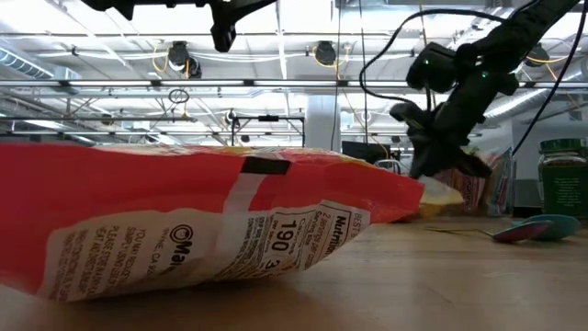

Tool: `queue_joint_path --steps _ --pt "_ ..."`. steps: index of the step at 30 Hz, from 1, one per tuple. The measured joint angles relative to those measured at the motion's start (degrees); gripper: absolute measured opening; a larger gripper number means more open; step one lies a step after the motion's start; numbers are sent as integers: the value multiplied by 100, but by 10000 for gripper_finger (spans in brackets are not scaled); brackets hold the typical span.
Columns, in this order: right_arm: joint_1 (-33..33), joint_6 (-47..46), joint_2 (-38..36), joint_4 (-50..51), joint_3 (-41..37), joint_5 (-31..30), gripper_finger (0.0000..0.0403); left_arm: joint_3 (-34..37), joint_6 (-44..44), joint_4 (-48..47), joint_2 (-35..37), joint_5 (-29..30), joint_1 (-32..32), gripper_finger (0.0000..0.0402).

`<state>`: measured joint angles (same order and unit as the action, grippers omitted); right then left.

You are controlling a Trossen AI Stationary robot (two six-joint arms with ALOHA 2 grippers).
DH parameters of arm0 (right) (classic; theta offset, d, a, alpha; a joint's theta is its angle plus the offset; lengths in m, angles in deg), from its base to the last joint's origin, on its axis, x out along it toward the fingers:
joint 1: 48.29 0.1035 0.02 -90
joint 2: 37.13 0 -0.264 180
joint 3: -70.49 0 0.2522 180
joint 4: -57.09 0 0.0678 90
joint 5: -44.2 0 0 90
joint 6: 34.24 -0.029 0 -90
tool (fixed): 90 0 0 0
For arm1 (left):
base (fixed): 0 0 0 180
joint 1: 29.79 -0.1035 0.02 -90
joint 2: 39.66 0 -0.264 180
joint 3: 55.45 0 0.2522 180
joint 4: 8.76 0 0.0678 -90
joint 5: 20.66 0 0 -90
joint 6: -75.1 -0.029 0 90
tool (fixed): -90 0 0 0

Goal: Pick & Place Food Item
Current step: Put the yellow noodle pack into the right transparent bin

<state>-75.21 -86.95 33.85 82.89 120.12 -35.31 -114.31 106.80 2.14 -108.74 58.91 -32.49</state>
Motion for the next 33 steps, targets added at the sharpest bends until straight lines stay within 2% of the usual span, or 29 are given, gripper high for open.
queue_joint_path --steps 3,13,18,25,30,33 --pt "69 -155 -25 -539 0 180 2 0 -73 -2 0 2 0 237" --pt "520 -709 -35 -2457 0 169 0 0 -98 -64 0 8 -123 237" --pt "779 -921 -35 -3525 0 132 0 0 238 -124 0 17 -353 237" --pt "918 -1132 -35 -5098 0 -126 0 -2 1220 -668 -2 207 -869 237" --pt "1028 -1124 -37 -5630 0 -85 0 -2 1708 -840 -2 183 -1310 237" --pt "1179 -1115 -39 -5766 0 19 0 -2 1662 -783 -2 -81 -1577 237"
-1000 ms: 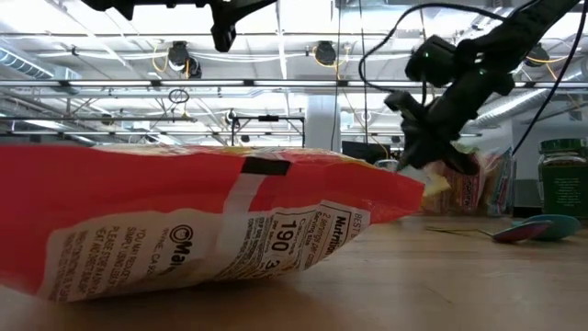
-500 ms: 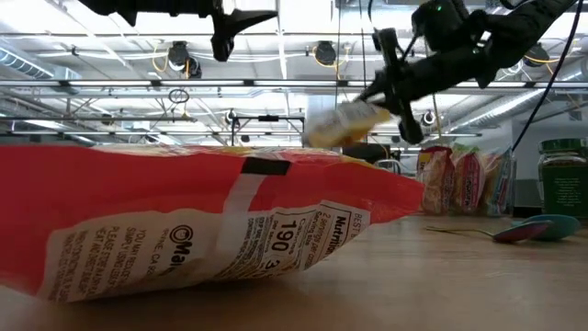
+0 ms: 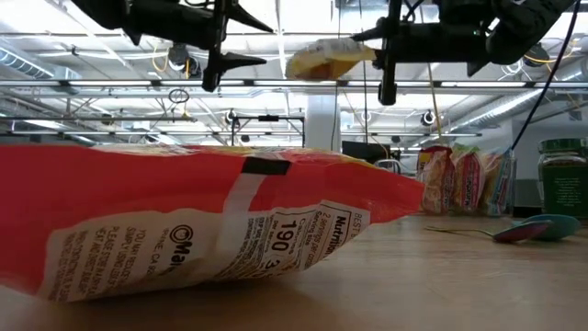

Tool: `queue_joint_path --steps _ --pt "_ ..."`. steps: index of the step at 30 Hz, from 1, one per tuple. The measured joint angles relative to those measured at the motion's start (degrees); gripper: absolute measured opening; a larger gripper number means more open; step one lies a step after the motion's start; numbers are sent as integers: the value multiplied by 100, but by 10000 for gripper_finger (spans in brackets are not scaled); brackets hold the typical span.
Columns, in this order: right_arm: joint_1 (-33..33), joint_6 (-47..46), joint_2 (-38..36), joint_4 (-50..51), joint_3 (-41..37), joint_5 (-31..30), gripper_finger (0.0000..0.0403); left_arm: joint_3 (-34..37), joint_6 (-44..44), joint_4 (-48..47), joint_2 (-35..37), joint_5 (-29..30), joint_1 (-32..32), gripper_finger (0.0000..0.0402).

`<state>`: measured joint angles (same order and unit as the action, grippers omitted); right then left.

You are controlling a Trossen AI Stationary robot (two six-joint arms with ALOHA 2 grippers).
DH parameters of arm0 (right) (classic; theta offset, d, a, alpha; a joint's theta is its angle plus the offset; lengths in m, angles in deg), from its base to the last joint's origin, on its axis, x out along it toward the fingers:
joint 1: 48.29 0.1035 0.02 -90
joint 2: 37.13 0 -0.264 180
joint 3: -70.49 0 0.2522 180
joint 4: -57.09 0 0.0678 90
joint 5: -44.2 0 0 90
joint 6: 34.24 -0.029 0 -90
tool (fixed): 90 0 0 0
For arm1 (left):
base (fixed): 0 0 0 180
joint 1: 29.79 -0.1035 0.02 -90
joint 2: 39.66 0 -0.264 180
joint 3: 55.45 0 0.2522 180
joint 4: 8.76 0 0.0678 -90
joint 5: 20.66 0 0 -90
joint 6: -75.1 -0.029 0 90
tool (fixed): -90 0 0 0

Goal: Pick & Place Food Item
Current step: Put the yellow noodle pack into the right transparent bin

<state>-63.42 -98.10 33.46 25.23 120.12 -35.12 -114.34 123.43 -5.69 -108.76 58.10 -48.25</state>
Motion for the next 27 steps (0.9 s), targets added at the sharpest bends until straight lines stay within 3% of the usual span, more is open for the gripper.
queue_joint_path --steps 10,27 --pt "536 103 0 -47 0 -200 0 -7 -281 346 -283 -971 -376 237" --pt "705 151 2 -281 0 -289 0 -9 19 1658 -1119 -1287 -214 236"
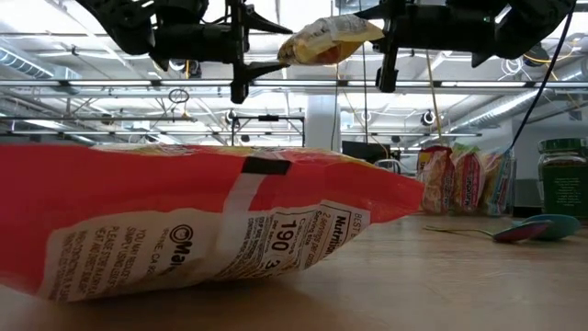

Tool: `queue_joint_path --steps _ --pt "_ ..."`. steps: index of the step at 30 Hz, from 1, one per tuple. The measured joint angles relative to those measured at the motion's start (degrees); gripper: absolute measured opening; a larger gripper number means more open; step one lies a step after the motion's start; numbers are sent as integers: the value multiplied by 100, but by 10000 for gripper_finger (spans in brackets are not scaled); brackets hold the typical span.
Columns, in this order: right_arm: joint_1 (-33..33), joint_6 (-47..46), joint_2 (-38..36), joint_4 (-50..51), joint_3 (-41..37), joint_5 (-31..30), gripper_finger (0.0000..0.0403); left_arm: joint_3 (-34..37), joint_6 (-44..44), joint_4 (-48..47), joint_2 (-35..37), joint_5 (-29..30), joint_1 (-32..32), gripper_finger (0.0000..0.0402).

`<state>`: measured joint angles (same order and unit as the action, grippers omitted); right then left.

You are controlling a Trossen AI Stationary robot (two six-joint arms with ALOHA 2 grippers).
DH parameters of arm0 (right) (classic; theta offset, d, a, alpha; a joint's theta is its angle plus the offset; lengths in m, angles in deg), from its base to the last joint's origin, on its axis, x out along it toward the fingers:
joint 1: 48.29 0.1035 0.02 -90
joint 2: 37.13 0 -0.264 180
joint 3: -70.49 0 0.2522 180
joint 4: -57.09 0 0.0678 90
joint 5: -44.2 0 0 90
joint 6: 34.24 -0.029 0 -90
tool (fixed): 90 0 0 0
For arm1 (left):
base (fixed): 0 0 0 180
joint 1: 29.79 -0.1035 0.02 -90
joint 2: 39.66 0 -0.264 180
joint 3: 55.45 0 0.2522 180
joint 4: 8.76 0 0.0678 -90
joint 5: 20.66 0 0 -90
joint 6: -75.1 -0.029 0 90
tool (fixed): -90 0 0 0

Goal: Pick & Place Food Item
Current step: Put the yellow noodle pack into the right transparent bin

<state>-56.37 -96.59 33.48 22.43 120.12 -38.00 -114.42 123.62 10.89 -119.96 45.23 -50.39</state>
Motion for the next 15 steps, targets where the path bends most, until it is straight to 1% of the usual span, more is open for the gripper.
queue_joint_path --steps 2,4,11,15 --pt "-1 -9 0 -1 0 68 0 0 -22 44 0 4 9 231" --pt "-4 -15 0 0 0 124 0 0 -15 60 0 0 12 215" --pt "-4 -18 0 22 0 142 0 0 -11 76 0 -17 9 117" --pt "-4 -15 0 27 0 146 0 0 -43 79 0 -177 7 64"
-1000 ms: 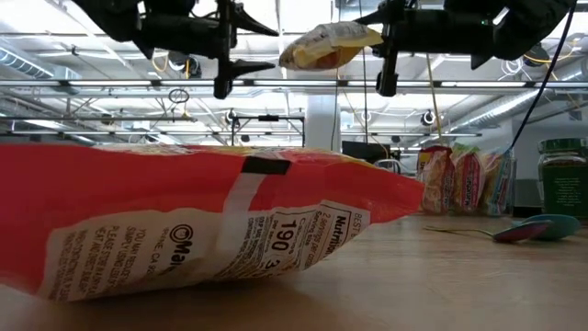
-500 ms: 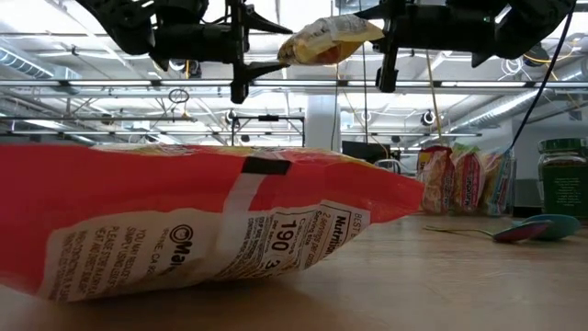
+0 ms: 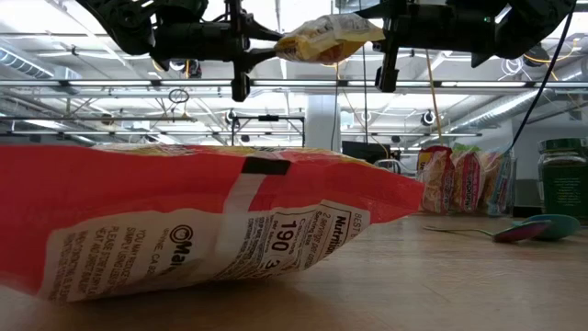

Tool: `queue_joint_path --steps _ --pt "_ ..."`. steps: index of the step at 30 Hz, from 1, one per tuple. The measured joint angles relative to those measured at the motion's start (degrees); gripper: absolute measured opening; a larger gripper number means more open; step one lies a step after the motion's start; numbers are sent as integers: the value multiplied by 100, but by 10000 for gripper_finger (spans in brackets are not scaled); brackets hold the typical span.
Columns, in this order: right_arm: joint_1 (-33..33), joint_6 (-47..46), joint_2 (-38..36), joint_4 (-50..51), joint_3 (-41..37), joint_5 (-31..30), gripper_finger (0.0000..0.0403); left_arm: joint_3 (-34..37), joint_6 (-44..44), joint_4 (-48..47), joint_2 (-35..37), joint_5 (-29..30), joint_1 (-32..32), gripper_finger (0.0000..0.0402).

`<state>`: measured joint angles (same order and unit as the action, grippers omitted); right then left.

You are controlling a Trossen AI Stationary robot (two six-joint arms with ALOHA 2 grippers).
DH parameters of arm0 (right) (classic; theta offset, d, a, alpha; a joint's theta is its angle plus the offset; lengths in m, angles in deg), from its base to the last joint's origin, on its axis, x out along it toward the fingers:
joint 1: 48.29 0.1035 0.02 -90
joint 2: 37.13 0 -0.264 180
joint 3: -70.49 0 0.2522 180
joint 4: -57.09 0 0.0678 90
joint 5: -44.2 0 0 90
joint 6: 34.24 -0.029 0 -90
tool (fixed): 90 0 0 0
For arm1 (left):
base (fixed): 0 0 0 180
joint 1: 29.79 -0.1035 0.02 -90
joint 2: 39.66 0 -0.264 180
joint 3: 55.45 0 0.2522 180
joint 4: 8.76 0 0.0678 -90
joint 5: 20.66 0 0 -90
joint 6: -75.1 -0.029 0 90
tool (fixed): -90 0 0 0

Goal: Pick & Place Food Item
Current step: Put the yellow noodle pack into the right transparent bin

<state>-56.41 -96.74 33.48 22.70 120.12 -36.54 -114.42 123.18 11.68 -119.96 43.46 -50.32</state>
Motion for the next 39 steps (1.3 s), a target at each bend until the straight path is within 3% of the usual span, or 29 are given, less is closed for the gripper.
queue_joint_path --steps 4,10,21,25,29,34,39 --pt "0 47 0 -3 0 -2 0 0 -136 135 0 -176 0 12" --pt "0 209 0 -229 2 -76 18 -2 -164 729 1 -435 0 4" --pt "-195 334 2 -957 4 -181 165 -645 -476 510 2 -1097 0 3" --pt "-378 390 2 -1545 4 -178 205 -1184 -860 -180 2 -1406 0 2" --pt "-594 643 2 -2156 4 -174 227 -1869 -1685 -1540 4 -1462 40 2" --pt "-923 796 -2 -2597 7 -167 233 -2732 -2885 -3291 4 -1466 79 1" --pt "-1238 1203 -133 -2527 80 59 226 -3239 -3508 -4192 6 -1486 79 1"
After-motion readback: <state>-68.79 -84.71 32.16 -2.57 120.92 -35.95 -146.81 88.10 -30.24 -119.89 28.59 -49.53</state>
